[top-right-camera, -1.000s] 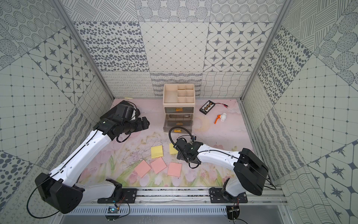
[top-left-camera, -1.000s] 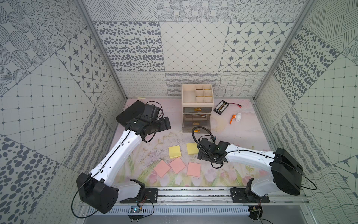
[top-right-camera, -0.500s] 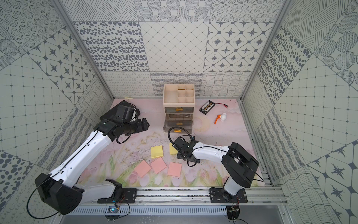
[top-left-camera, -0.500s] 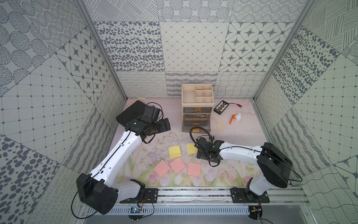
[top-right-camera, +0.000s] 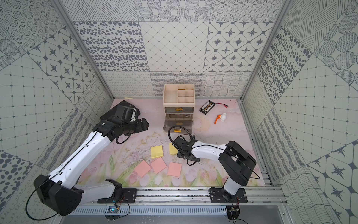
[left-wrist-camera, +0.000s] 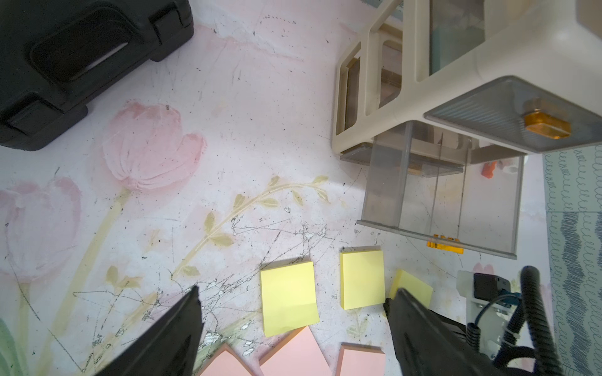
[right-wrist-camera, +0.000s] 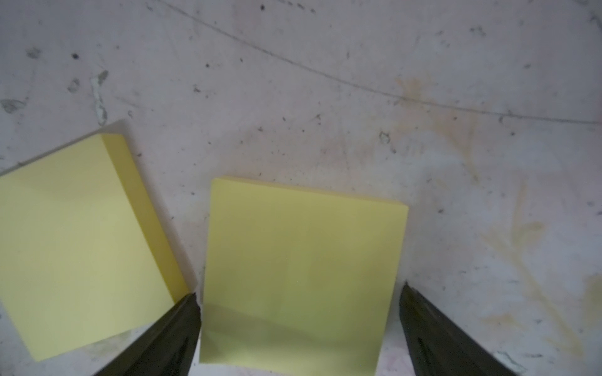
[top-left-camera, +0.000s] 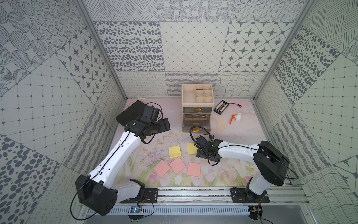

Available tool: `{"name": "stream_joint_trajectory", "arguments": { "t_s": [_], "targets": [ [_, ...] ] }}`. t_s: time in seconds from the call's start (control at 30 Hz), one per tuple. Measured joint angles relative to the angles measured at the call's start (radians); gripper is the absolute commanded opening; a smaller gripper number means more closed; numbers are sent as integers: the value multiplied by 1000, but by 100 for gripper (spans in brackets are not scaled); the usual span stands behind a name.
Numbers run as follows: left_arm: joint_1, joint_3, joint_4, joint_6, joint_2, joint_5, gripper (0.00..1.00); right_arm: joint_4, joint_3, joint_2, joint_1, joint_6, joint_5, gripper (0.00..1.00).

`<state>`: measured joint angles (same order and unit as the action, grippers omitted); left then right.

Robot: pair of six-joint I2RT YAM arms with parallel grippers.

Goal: Please put the sticky notes in the drawer by color
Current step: Pick up the sticky notes from the center of the board.

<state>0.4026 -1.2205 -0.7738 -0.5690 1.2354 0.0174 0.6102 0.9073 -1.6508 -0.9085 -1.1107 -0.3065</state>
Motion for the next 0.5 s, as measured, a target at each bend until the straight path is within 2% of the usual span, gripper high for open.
{"name": "stream_joint_trajectory", "arguments": {
  "t_s": [0.13,0.37,0.5],
  "targets": [
    [0,4,0,0,-2,1,92,8,6,-6,0,-2,-5,99],
    [0,14,0,-3,-4,1,92,13,-24,21,0,-15,-13,79],
    [0,15,0,-4,-5,1,92,26,-32,35,0,-26,-12,78]
  ]
}}
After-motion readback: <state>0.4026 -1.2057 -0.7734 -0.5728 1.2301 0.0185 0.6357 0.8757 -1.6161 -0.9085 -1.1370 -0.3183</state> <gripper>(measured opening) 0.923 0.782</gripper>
